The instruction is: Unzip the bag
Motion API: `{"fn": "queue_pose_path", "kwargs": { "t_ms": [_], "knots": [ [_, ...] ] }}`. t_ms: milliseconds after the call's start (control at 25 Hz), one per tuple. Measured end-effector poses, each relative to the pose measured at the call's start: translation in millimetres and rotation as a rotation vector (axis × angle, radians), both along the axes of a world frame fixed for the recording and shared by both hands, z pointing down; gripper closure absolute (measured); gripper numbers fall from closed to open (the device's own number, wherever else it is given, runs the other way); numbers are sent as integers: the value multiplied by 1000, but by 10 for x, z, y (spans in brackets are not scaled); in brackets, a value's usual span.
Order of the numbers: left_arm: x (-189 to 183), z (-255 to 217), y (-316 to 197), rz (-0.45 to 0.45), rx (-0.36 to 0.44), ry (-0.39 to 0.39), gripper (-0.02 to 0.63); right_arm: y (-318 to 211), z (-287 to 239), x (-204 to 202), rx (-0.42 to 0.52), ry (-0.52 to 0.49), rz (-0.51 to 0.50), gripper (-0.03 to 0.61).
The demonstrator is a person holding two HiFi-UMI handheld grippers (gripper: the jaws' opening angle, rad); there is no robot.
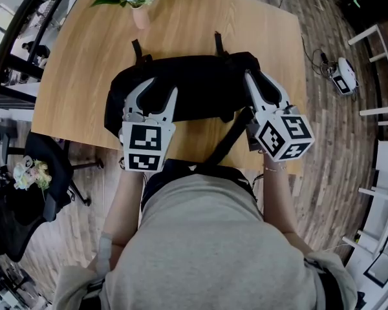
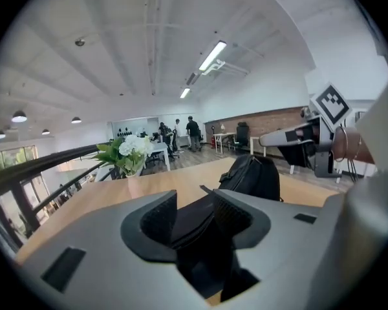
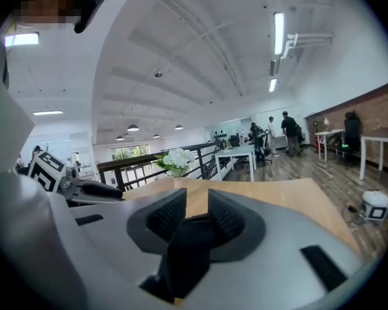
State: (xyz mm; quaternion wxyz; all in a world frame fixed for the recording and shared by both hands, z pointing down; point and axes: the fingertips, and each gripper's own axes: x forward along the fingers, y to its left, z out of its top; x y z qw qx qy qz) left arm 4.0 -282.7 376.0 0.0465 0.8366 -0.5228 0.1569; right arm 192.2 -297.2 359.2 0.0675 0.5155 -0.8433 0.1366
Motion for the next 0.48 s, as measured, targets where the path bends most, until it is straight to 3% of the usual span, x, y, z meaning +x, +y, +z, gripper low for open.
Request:
{"fn": "queue_pose_path", "kwargs": {
  "t_ms": [240,320,480],
  "knots": [
    [-135,-150,19,-83,1,176,442,56,-135,-409,31,-23,-131,480],
    [-193,-178,39,-119,6,230,485,82,-121,-565,23,-26,-186,480],
    [-232,-190,101,-130,4,266,535,168,-100,-822,20,-27,-254,480]
  ]
}}
